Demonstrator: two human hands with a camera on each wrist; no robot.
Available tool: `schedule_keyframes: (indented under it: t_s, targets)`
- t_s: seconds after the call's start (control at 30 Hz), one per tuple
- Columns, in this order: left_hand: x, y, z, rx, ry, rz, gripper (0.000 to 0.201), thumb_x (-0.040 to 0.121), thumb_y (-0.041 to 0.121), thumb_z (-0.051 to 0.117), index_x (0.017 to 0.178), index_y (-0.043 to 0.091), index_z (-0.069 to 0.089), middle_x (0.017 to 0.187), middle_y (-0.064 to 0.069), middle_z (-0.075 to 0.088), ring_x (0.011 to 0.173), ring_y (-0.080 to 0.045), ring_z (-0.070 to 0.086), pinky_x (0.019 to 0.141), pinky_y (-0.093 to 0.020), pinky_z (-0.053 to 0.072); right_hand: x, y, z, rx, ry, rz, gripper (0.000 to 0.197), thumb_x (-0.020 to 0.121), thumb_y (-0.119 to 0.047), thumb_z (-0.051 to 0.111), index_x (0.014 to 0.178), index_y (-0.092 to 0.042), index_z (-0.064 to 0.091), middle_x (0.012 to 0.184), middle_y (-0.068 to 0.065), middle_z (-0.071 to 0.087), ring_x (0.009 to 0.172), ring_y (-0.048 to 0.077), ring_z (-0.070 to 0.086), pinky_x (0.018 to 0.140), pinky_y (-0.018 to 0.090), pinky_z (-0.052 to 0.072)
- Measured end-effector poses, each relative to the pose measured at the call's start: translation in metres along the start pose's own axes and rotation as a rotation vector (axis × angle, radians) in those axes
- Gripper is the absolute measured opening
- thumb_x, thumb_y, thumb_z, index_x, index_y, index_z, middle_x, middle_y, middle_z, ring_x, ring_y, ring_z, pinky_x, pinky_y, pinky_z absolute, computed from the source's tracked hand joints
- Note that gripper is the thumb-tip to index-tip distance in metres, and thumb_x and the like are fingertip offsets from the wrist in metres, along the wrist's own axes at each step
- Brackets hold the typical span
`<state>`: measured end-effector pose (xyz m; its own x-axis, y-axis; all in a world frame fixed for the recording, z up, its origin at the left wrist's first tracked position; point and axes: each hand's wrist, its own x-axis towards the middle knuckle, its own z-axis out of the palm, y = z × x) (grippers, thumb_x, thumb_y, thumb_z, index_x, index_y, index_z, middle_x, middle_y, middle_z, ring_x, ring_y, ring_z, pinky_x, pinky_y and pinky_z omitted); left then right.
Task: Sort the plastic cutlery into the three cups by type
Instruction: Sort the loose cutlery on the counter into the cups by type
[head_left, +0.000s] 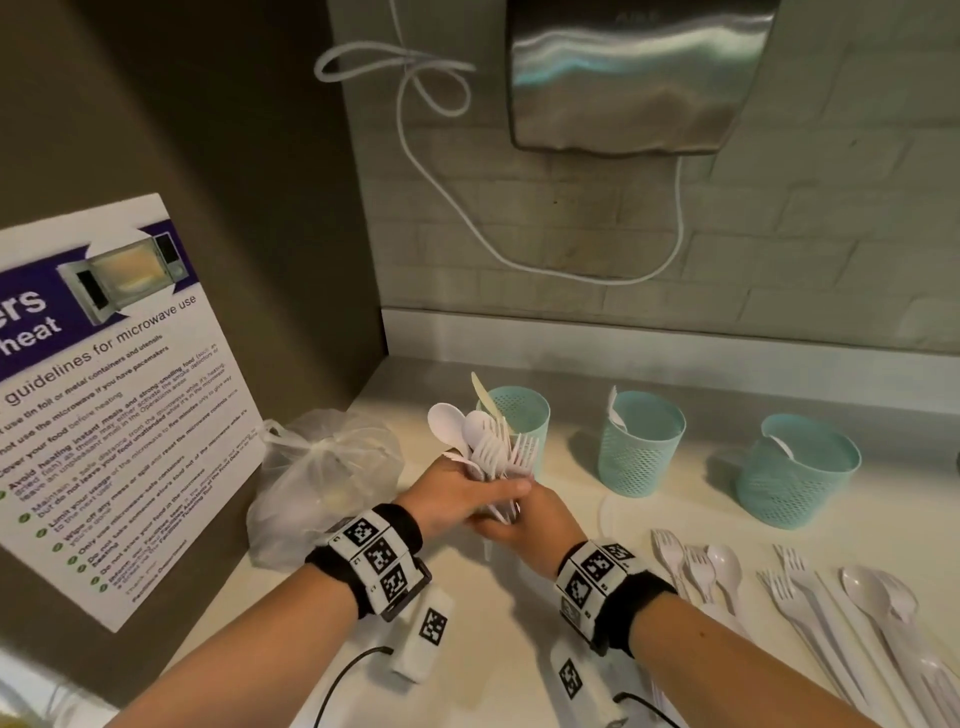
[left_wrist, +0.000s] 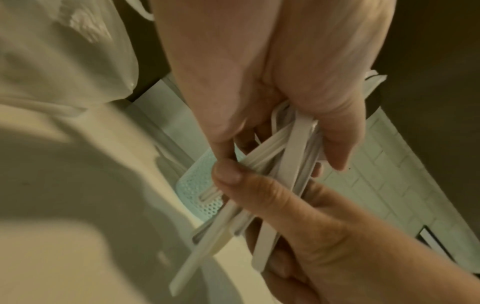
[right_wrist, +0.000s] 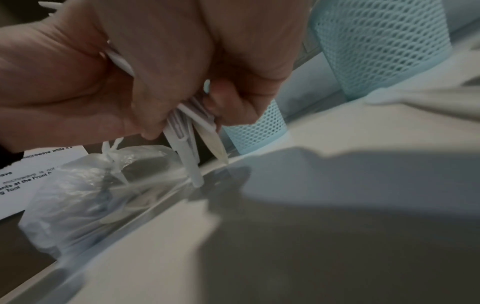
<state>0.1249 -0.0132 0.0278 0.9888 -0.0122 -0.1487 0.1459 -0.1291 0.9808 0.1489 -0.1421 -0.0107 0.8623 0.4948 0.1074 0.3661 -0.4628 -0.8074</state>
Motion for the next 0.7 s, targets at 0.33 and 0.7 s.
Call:
schedule_keyframes:
  t_s: [0.33, 0.7]
  targets:
    - [0.004, -0.013, 0.000, 0.028, -0.028, -0.025, 0.022, 0.077, -0.008, 0.071, 0.095, 0.004, 0.069, 0.083, 0.001, 0.072, 0.074, -0.001, 0.068, 0.066, -0.012, 0.051, 0.002, 0.024, -0.011, -0.164, -0.182, 0.135, 0.032, 0.074, -0.003, 0.066, 0.102, -0.016, 0.060, 0.099, 0.004, 0.064, 0.087, 0.020, 0.059, 0.073, 0.022, 0.042]
    - [0.006, -0.003, -0.005, 0.086, -0.082, -0.021, 0.025, 0.081, -0.017, 0.059, 0.098, 0.002, 0.058, 0.079, -0.004, 0.062, 0.062, 0.004, 0.062, 0.062, -0.011, 0.050, 0.016, -0.030, -0.055, 0.281, 0.105, -0.018, 0.015, 0.088, -0.026, 0.065, 0.099, -0.021, 0.075, 0.090, -0.010, 0.061, 0.077, 0.002, 0.057, 0.077, 0.020, 0.045]
